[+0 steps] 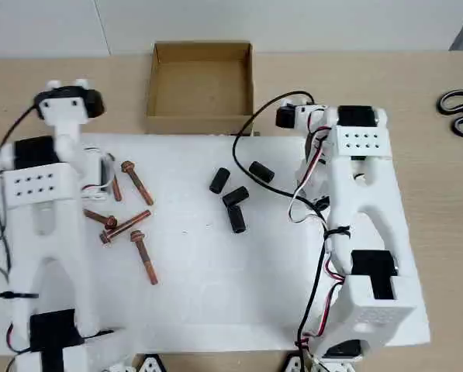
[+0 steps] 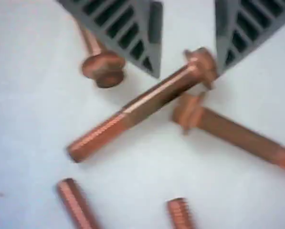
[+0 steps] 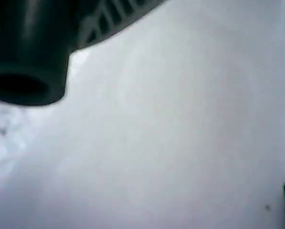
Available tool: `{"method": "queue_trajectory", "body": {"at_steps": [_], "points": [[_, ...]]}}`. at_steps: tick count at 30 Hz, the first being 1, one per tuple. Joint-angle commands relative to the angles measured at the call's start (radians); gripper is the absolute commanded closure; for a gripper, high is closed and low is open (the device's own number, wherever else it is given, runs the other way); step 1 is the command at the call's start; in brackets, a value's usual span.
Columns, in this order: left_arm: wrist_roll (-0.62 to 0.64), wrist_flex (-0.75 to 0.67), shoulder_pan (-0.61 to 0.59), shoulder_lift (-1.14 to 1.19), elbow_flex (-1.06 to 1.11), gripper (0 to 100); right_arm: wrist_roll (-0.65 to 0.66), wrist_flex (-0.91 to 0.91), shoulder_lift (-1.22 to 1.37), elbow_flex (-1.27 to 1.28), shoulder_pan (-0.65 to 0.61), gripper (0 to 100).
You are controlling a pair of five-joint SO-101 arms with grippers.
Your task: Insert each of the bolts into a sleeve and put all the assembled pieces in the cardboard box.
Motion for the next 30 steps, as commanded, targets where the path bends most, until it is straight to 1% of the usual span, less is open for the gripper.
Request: {"method": "queue_trajectory", "body": {"at_steps": [1,4,8,12,15,21,30], "points": [[0.094,-0.04,0.063,-0.003,-0.039,87,-0.011,0.007,-0.012,-0.04,0.013,99.5],[0.149,-0.098,0.106,-0.003,-0.039,85,-0.011,-0.008,-0.012,-0.04,0.01,99.4],[0.157,-0.169,0.138,0.028,-0.039,84,-0.011,-0.028,-0.01,-0.04,0.008,99.4],[0.157,-0.232,0.117,0.189,-0.047,85,-0.006,-0.033,-0.002,-0.038,0.018,99.4],[0.158,-0.264,0.089,0.308,-0.094,85,-0.005,-0.033,-0.002,-0.038,0.028,99.4],[0.176,-0.265,0.064,0.459,-0.265,85,-0.003,-0.036,-0.001,-0.038,0.042,99.4],[0.176,-0.269,0.064,0.618,-0.364,85,-0.003,-0.048,0.001,-0.037,0.041,99.4]]}}
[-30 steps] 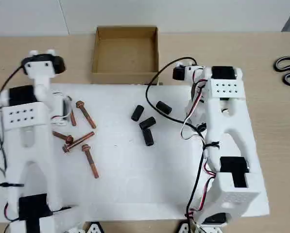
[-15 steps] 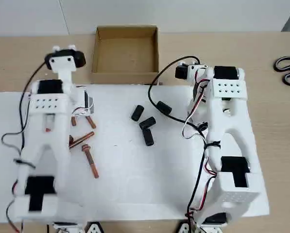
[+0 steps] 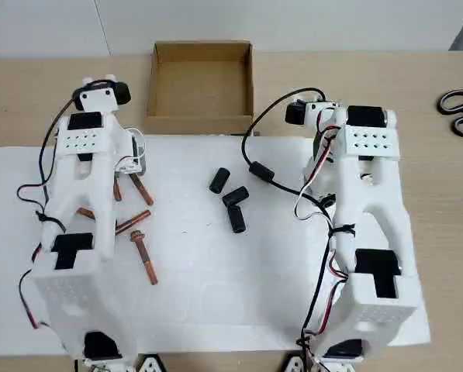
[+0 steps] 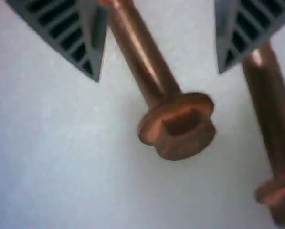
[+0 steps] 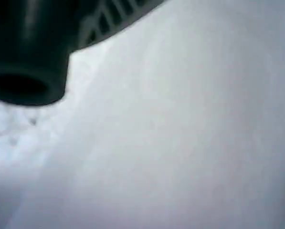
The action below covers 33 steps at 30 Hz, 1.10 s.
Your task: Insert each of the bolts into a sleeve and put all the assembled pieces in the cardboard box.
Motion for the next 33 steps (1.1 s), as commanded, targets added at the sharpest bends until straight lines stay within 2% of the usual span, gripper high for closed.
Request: {"method": "queue_trajectory", "body": {"at_steps": [1,14,22,33], "points": [[0.003,-0.023,-0.003,0.017,-0.064,85,-0.002,-0.012,-0.008,-0.037,0.008,99.4],[0.005,-0.023,0.0,0.157,-0.151,85,-0.008,-0.007,-0.008,-0.037,0.008,99.4],[0.005,0.012,0.04,0.16,-0.151,100,-0.009,-0.005,-0.008,-0.037,0.007,99.4],[0.003,0.075,0.051,0.16,-0.171,100,-0.031,-0.002,-0.01,-0.037,0.007,99.4]]}}
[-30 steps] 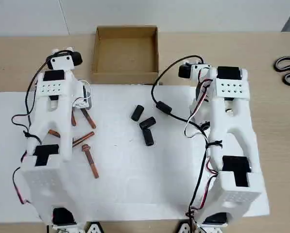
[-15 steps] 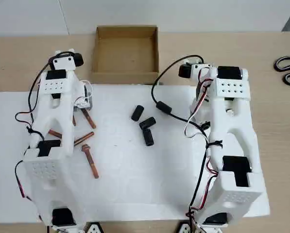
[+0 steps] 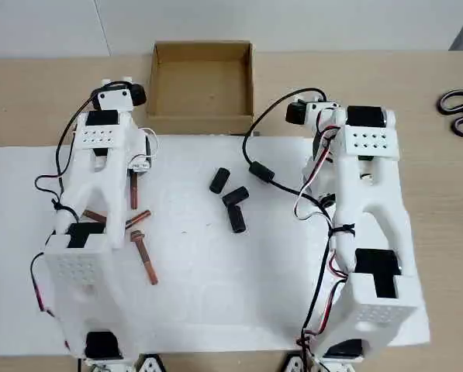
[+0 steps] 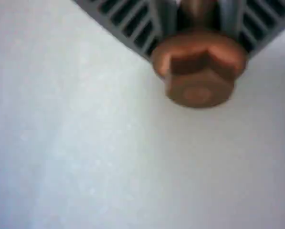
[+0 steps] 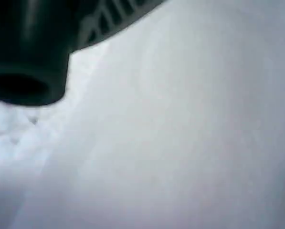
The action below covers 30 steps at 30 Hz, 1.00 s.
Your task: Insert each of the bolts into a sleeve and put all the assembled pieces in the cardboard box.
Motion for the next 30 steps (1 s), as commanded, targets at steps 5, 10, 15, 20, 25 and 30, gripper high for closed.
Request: {"method": "queue_trajectory", "body": {"at_steps": [5,10,15,20,25,30], "points": [[-0.006,0.183,0.003,-0.029,-0.159,100,-0.009,-0.001,-0.01,-0.037,0.005,99.4],[-0.04,0.318,0.018,-0.124,-0.377,100,-0.006,0.005,-0.021,-0.037,-0.012,99.4],[-0.092,0.382,0.058,-0.178,-0.461,100,-0.009,0.091,-0.021,-0.038,-0.073,99.5],[-0.084,0.382,0.078,-0.285,-0.401,100,-0.044,0.113,-0.116,-0.037,-0.079,99.6],[-0.097,0.382,0.095,-0.54,-0.271,100,-0.092,0.11,-0.476,0.084,-0.097,99.6],[-0.176,0.379,0.158,-0.816,-0.079,100,-0.087,0.082,-0.789,0.276,-0.131,99.6]]}}
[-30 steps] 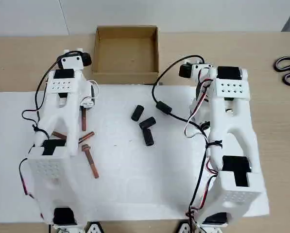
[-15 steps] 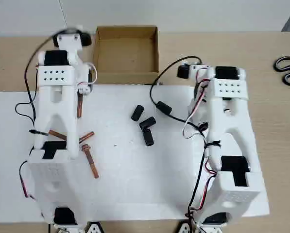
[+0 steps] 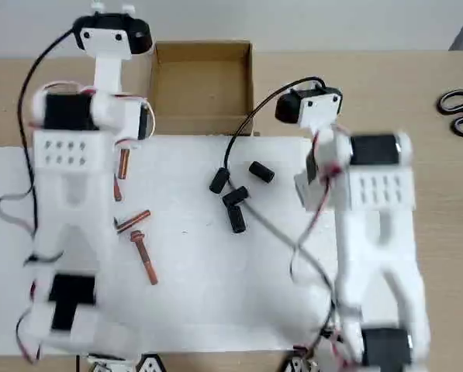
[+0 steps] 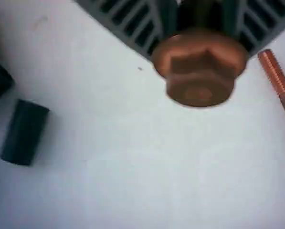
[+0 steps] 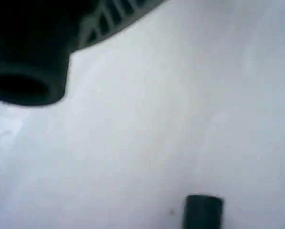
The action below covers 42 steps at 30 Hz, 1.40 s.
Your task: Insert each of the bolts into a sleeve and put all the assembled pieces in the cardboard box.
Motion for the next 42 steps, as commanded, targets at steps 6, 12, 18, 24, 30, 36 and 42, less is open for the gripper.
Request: {"method": "queue_trajectory", "body": {"at_steps": [6,12,18,24,30,36,42], "points": [[-0.02,-0.064,0.064,-0.482,0.329,100,-0.018,-0.122,-0.427,0.307,-0.018,99.6],[0.155,-0.35,0.06,-0.781,0.68,100,-0.032,-0.334,-0.699,0.551,-0.018,99.6],[0.285,-0.698,0.064,-1.105,1.089,100,-0.196,-0.463,-0.944,0.778,-0.084,99.6],[0.376,-0.913,0.066,-1.363,1.428,100,-0.21,-0.556,-1.125,0.976,-0.249,99.5],[0.577,-0.953,0.112,-1.539,1.595,100,-0.207,-0.708,-1.322,1.185,-0.366,99.6],[0.608,-0.953,0.19,-1.662,1.692,100,-0.206,-0.751,-1.445,1.349,-0.493,99.6],[0.69,-0.953,0.212,-1.76,1.739,99,-0.207,-0.796,-1.442,1.39,-0.599,99.6]]}}
